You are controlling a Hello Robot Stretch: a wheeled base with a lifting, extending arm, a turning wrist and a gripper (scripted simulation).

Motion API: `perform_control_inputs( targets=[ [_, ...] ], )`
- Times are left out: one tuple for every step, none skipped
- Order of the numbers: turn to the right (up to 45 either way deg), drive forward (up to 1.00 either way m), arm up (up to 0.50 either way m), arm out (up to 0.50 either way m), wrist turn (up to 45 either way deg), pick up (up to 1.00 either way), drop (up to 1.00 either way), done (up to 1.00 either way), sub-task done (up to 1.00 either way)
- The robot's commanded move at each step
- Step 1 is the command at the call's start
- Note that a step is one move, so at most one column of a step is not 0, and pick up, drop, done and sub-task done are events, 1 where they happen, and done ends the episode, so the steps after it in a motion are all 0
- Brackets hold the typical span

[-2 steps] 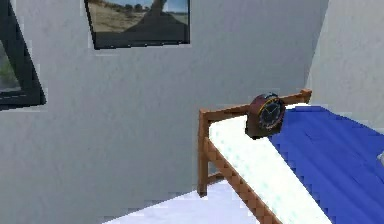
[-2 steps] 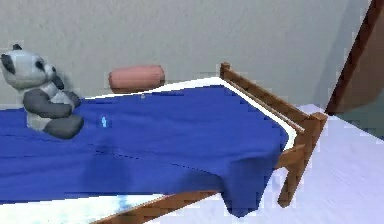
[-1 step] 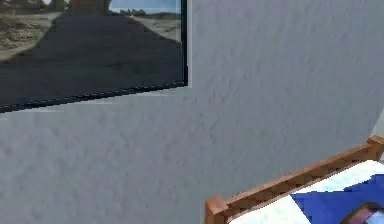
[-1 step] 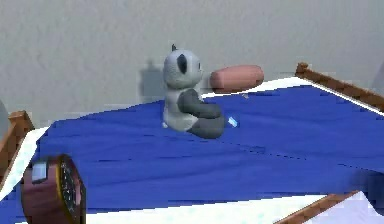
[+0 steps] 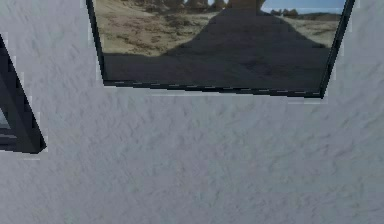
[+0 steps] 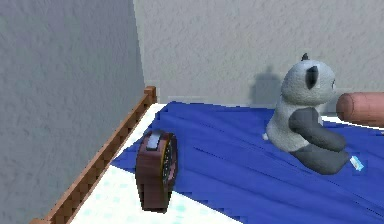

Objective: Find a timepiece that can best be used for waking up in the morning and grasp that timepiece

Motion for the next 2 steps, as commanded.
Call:
perform_control_inputs(
  targets=[
    [0.0, 0.00, 0.50, 0.00, 0.0, 0.00, 0.00, 0.00, 0.00],
    [0.0, 0.00, 0.36, 0.00, 0.0, 0.00, 0.00, 0.00, 0.00]
  ],
)
